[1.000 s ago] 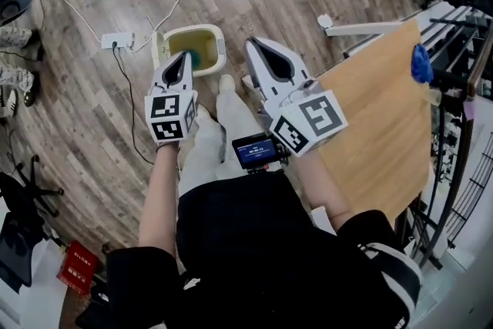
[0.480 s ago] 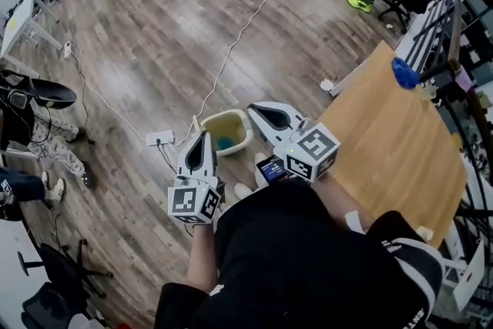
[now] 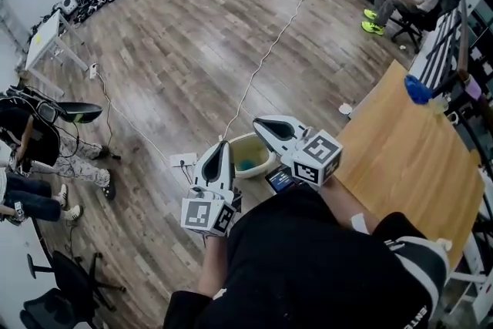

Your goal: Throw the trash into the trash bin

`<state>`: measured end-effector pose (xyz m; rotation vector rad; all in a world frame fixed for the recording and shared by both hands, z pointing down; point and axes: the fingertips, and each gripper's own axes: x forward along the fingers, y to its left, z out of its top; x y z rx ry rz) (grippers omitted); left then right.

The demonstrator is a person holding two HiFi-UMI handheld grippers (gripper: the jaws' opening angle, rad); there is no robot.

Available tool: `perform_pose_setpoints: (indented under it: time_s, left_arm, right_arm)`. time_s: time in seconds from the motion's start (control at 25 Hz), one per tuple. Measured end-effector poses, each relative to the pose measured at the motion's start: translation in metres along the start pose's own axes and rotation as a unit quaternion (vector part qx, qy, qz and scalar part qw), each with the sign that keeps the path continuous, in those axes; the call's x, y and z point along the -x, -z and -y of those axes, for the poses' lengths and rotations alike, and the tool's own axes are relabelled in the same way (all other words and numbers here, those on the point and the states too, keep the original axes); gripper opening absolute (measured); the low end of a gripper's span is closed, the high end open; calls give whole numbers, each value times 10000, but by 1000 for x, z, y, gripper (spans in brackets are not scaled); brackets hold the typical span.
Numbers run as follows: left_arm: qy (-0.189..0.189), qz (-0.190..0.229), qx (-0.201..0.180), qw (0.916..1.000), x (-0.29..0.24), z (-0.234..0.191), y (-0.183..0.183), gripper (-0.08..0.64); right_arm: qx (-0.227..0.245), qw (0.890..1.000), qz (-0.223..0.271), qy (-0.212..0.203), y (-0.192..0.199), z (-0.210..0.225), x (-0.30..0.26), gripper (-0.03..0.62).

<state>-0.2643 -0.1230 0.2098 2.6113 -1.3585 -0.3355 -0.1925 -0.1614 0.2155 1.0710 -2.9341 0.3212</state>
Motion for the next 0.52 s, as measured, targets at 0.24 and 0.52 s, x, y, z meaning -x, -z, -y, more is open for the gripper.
perform_pose_setpoints:
  time_s: [0.24,0.52]
  left_arm:
    - [-115,145,-39,9998,8,-10,-10,5]
    - [-234,242,1,9994,15,-28,-9,5]
  right_arm:
    - [130,9999,-95,-45,-1,-3,-13,-2]
    - [216,9998,-11,-32,-2,-5,-24,-2]
